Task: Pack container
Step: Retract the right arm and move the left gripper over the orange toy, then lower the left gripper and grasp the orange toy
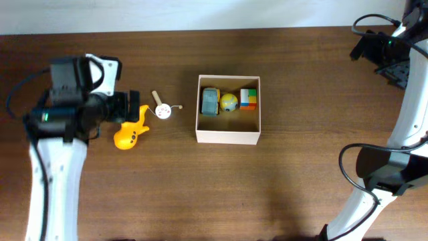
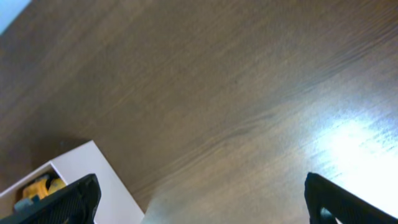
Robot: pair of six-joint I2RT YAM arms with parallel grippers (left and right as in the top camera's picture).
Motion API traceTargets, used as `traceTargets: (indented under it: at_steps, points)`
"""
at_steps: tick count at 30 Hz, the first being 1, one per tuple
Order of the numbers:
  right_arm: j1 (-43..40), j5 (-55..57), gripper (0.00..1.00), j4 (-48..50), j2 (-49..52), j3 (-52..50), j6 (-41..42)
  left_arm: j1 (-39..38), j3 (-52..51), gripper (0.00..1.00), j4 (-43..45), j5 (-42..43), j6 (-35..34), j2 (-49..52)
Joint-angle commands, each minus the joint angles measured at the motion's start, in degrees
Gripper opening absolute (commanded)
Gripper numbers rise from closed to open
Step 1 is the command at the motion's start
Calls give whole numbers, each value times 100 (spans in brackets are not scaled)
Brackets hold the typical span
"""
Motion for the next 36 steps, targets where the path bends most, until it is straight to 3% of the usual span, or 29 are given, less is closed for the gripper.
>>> traceTargets:
  at_steps: [1,6,8,9,15,21,23,24,33,36]
  points:
    - [20,-31,99,-39,22,11,-7,24,317,99,-264,94,96,660]
    - [20,-33,99,-39,22,9,-7,24,317,99,-184,0,111,1285]
    - [20,-33,98,-39,22,11,-7,63,317,82,-179,-142,120,1447]
    - [20,-33,99,-39,22,11,-7,90,317,79,-179,-201,116,1528]
    - [20,-33,99,-39,22,9,-7,212,315,92,-181,-208,31,1991]
    - [20,-33,99,-39,22,9,-7,212,315,92,-195,-210,31,2542]
    - [20,-33,99,-39,22,9,-7,212,315,89,-179,-212,33,2761]
    - [20,-33,99,-39,22,11,-7,212,315,83,-162,-212,35,2863]
    - [20,-33,99,-39,22,9,-7,216,315,79,66,-256,35,3582]
    - [20,-33,99,-42,22,9,-7,216,315,70,144,-275,35,3681]
